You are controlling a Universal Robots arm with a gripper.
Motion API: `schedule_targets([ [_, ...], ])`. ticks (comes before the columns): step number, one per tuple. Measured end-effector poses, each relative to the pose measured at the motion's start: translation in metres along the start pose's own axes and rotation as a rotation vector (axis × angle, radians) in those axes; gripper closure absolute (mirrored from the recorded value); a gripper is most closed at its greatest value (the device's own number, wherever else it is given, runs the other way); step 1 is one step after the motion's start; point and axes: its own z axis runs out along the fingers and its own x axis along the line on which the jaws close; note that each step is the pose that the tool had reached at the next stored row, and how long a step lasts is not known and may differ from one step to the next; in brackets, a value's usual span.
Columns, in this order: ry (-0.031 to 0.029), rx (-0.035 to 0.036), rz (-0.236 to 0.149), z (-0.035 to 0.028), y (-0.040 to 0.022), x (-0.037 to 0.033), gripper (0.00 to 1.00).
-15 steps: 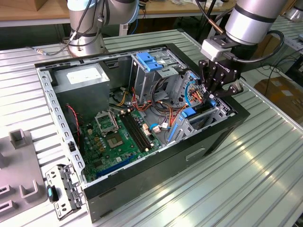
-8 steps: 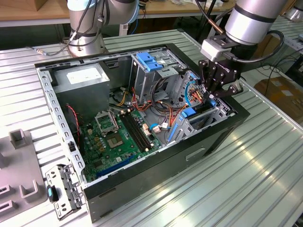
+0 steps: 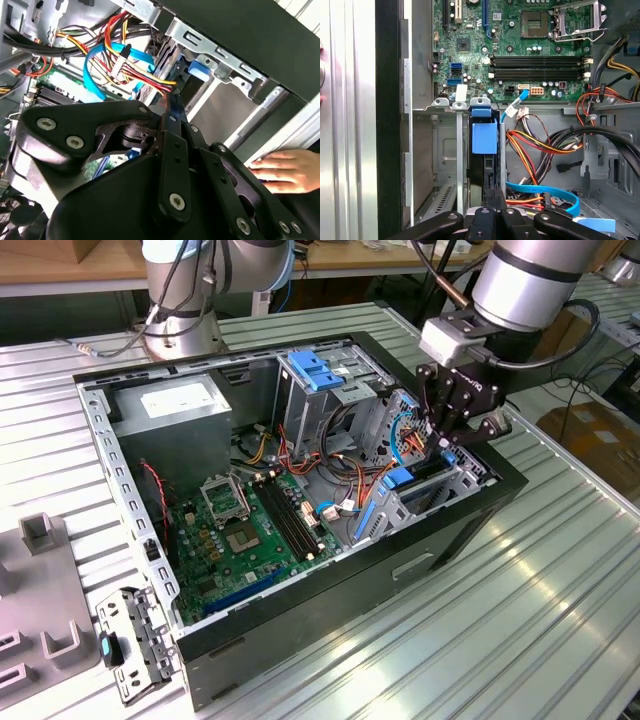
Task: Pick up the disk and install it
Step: 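Insert the second disk wire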
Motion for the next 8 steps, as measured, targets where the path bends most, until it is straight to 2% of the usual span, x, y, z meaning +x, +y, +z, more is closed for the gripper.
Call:
schedule_targets([
  [6, 0.0006, -0.0001, 0.0, -0.0308, 0.0002, 0.0, 0.89],
  [7, 0.0035, 0.0, 0.0, -0.034, 0.0002, -0.0018, 0.89],
  [8, 0.0089, 0.0001, 0.0, -0.0355, 0.0002, -0.0043, 0.89],
])
